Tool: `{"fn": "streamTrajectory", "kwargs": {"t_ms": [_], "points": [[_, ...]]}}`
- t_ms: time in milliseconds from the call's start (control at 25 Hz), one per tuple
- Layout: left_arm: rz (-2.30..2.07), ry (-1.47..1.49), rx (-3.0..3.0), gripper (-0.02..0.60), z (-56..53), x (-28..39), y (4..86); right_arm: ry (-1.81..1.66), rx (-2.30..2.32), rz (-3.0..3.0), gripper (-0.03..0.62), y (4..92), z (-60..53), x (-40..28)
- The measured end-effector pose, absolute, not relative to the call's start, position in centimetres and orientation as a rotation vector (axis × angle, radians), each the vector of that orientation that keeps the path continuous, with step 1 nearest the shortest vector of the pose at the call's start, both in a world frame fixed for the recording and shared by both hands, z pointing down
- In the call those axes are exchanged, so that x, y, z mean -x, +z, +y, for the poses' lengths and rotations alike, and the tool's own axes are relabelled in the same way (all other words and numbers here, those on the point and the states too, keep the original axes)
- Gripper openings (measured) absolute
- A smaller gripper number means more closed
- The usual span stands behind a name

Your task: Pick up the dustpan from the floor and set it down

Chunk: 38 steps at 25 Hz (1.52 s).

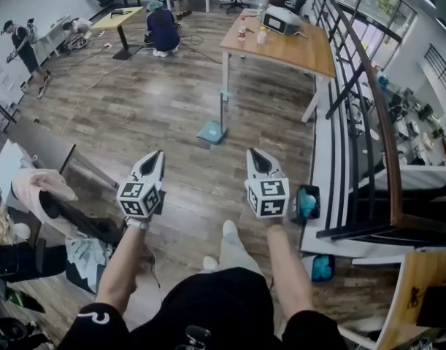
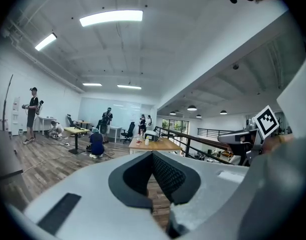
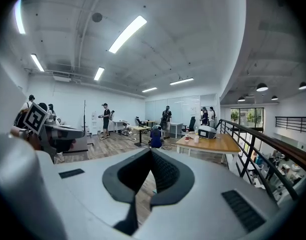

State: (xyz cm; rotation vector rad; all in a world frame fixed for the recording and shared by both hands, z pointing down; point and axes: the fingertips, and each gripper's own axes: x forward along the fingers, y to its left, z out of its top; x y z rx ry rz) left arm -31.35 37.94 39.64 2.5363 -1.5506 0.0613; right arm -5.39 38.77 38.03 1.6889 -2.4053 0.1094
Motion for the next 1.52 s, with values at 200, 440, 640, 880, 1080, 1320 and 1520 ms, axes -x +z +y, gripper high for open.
{"fn": "streamTrajectory", "kwargs": {"t_ms": [200, 440, 640, 880, 1080, 1320, 1520], "points": [[-1.560, 0.078, -2.524, -0.002, 35.1, 32.3, 40.3, 0.122, -1.681, -2.404, -0.005, 38.6, 35.6, 6.1], [-1.571, 0.079, -2.524, -0.002, 29.0, 32.9, 41.1, 0.121, -1.679, -2.442, -0.005, 38.9, 28.9, 6.9], [-1.563, 0.082, -2.513, -0.002, 21.3, 32.2, 41.5, 0.122, -1.679, -2.439, -0.005, 39.2, 20.9, 6.6], [-1.552, 0.101, -2.535, -0.002, 10.8, 30.8, 40.9, 0.151, -1.682, -2.447, -0.005, 38.3, 10.7, 5.4], [-1.533, 0.094, -2.539, -0.002, 1.7, 28.6, 40.5, 0.148, -1.713, -2.437, -0.005, 38.1, 2.3, 3.0], [-1.503, 0.073, -2.571, -0.002, -6.8, 25.3, 40.2, 0.165, -1.743, -2.402, -0.005, 38.3, -4.8, -0.3], [-1.475, 0.087, -2.580, -0.002, -11.5, 22.7, 41.0, 0.175, -1.773, -2.377, -0.005, 39.3, -9.2, -3.3]]}}
